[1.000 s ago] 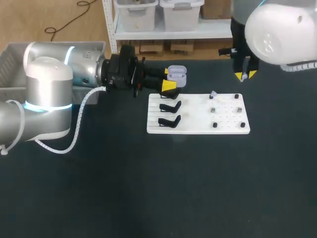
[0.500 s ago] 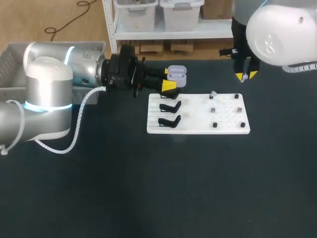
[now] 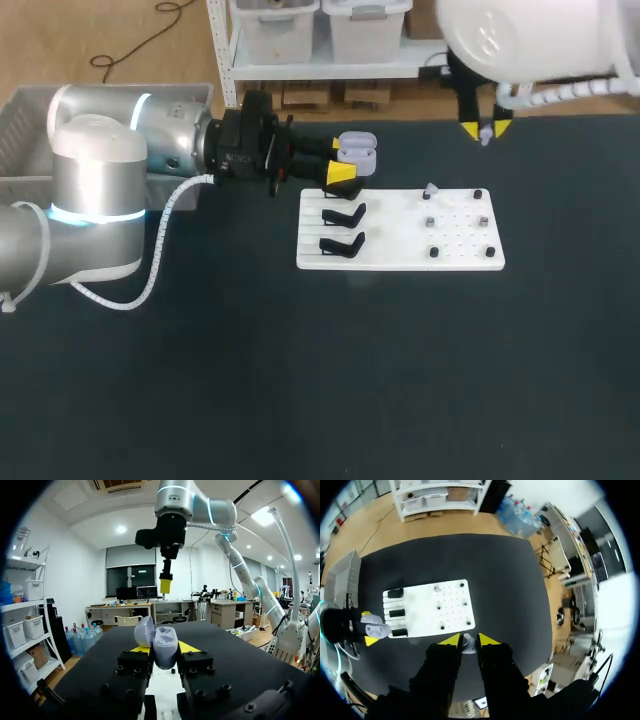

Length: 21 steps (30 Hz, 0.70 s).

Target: Pick up each earbud case from the left stands, insert the matching earbuds, close the lid, and place the case in the box.

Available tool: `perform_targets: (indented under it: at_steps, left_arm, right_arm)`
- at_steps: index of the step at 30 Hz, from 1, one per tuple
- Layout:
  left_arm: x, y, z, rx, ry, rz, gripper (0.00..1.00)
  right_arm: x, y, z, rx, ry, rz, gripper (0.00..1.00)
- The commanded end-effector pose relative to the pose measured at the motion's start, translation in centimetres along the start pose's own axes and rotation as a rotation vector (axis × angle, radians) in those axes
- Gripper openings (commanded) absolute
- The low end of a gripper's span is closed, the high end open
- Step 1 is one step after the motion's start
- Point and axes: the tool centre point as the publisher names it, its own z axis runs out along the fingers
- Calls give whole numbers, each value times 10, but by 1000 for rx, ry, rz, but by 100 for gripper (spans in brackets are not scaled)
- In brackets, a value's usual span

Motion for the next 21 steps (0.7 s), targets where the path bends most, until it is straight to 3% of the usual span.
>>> perform_targets:
  at_steps: [1,4,21]
  left_arm:
    - [1,1,0,0,0,0,0]
    - [1,1,0,0,0,0,0]
    - [1,1,0,0,0,0,0]
  right_arm:
    - [8,11,-12,11,10,39,0]
    - [17,17,-18,-27,9,57,0]
    - [17,17,-18,-27,9,57,0]
